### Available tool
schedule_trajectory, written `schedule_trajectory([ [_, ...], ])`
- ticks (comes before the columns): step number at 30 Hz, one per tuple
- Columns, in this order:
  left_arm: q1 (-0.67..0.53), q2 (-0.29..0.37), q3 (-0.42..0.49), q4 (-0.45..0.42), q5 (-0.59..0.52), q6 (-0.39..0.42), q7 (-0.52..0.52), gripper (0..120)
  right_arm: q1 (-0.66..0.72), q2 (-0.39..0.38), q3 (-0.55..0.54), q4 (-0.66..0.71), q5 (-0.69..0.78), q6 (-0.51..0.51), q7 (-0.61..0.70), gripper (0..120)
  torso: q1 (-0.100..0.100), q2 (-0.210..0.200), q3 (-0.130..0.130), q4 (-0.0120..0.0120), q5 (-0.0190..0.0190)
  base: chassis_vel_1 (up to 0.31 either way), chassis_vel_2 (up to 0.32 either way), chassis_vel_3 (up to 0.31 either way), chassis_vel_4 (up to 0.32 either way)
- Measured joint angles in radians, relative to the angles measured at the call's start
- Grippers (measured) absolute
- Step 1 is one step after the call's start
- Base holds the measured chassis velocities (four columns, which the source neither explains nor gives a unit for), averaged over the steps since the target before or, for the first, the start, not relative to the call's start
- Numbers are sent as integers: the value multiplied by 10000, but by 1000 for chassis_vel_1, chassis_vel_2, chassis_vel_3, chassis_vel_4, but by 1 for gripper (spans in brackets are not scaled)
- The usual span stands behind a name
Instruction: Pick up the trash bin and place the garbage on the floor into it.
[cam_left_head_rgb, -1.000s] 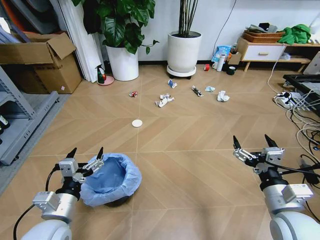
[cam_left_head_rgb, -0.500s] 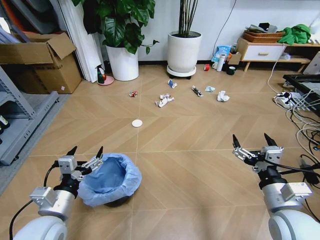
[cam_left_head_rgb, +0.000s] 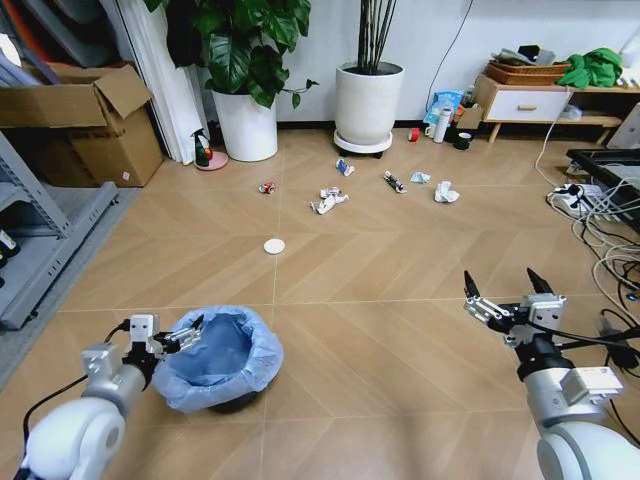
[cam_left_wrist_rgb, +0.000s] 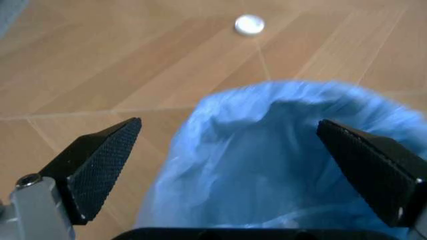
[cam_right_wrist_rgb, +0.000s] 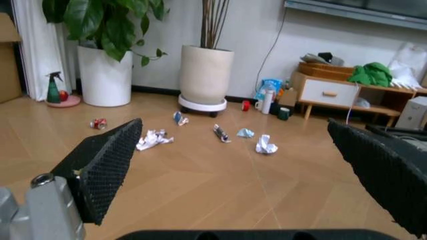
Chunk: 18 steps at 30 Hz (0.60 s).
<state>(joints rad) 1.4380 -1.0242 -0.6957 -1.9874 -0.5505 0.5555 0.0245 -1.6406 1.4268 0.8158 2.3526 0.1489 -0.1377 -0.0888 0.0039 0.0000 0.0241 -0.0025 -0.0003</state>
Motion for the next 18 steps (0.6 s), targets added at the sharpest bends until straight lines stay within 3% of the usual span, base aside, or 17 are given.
schedule_trajectory([
  [1,-159,136,62,252,-7,111,91,100,-13,4,6,0,-4,16,1,100,0,0,0,3,-13,0,0,0,0],
  [3,-273,260,103,446,-21,187,152,100,-28,11,10,0,-7,32,1,100,0,0,0,1,-14,0,0,0,0],
  [5,-685,730,168,1166,-214,527,445,100,-104,64,26,-55,-58,97,4,100,0,0,0,1,-6,0,0,0,0],
  [18,-1002,1353,375,2044,-630,1127,1114,100,-176,330,-105,-192,-282,262,-4,100,0,0,-1,3,-7,0,0,0,0],
])
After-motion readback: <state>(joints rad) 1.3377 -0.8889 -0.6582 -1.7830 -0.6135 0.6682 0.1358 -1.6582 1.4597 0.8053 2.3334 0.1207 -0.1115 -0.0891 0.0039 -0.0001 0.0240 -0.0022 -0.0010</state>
